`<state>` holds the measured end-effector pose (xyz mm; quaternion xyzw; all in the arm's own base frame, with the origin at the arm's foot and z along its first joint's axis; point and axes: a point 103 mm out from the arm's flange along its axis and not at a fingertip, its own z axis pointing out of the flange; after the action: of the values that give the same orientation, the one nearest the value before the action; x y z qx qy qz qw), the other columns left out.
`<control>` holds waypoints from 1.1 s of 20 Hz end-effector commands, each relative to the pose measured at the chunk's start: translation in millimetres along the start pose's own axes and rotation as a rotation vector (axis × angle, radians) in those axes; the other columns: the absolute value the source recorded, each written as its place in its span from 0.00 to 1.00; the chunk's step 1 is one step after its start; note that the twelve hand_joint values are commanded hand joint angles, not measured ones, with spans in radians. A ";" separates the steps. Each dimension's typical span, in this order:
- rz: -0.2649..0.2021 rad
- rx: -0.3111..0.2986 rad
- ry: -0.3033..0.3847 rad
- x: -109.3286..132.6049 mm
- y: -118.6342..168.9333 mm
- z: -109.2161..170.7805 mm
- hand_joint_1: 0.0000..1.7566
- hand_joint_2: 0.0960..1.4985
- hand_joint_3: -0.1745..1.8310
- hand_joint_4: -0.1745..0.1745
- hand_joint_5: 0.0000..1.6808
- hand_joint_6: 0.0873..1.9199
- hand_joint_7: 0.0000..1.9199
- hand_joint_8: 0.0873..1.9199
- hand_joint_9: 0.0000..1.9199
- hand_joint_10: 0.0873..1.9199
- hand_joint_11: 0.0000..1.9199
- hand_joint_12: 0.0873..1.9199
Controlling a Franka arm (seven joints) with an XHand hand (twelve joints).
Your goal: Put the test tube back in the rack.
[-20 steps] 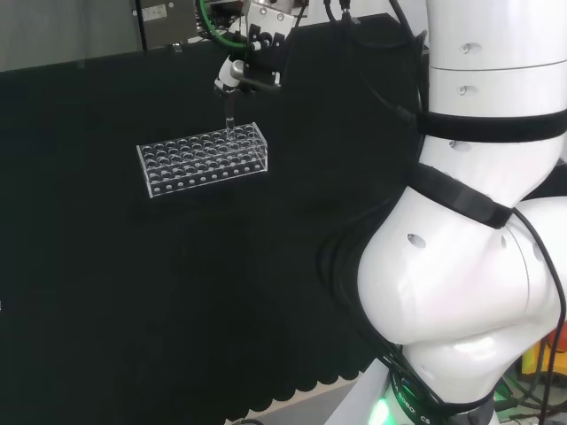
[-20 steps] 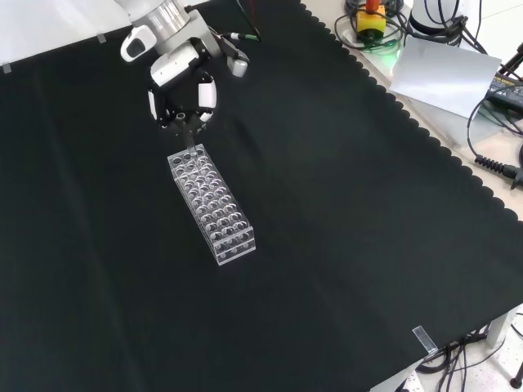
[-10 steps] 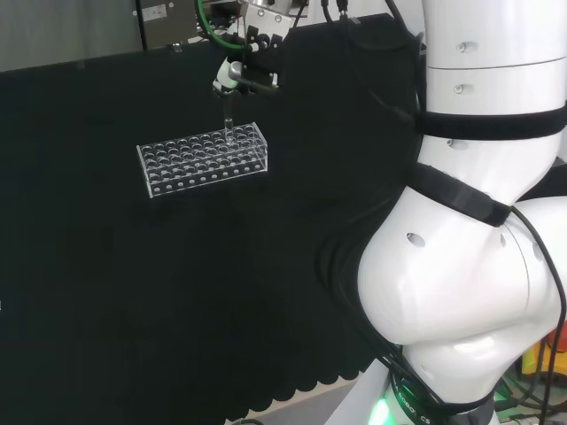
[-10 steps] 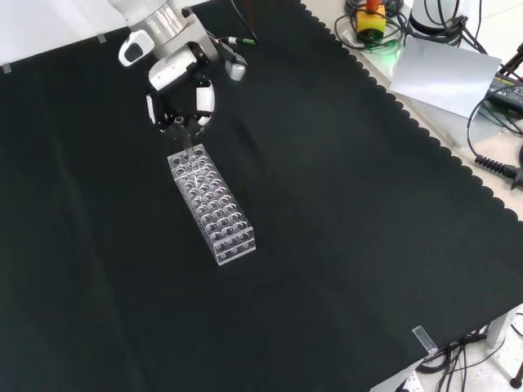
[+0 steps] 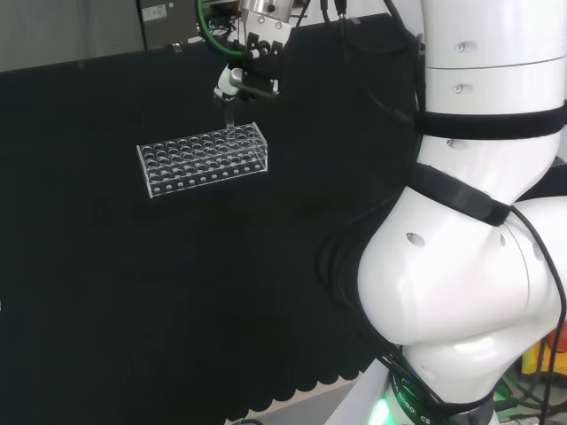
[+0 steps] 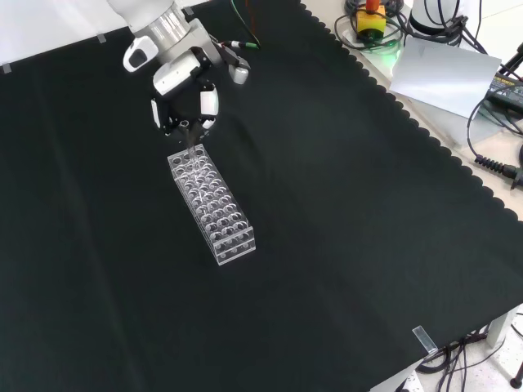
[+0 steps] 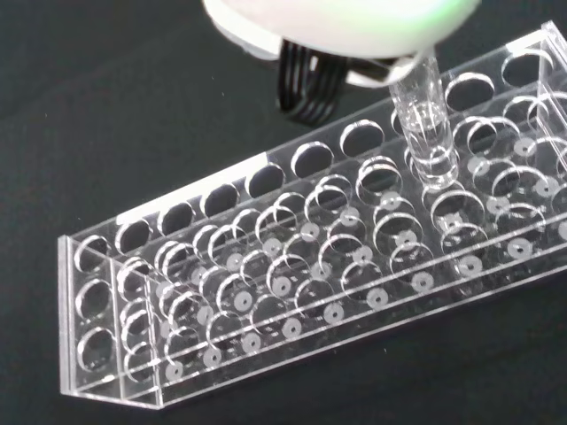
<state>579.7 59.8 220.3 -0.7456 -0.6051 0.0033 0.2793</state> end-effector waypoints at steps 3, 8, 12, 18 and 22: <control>0.008 0.013 0.008 -5.7 1.8 6.9 0.81 0.36 0.45 0.00 0.73 0.35 0.68 0.39 0.66 0.31 0.55 0.53; 0.020 0.028 0.003 -5.9 6.2 9.9 0.81 0.36 0.45 0.00 0.73 0.35 0.68 0.39 0.66 0.31 0.55 0.53; 0.015 0.037 0.001 -1.2 18.9 22.5 0.81 0.36 0.46 0.00 0.73 0.35 0.68 0.39 0.66 0.31 0.55 0.53; 0.001 0.061 0.005 -3.8 17.0 34.4 0.81 0.36 0.46 0.00 0.73 0.35 0.68 0.39 0.66 0.31 0.55 0.53; 0.012 0.080 0.005 -8.6 15.7 45.3 0.81 0.36 0.46 0.00 0.73 0.35 0.68 0.39 0.66 0.31 0.55 0.53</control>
<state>581.7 67.8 181.2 -0.7384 -0.6017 0.0214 0.3037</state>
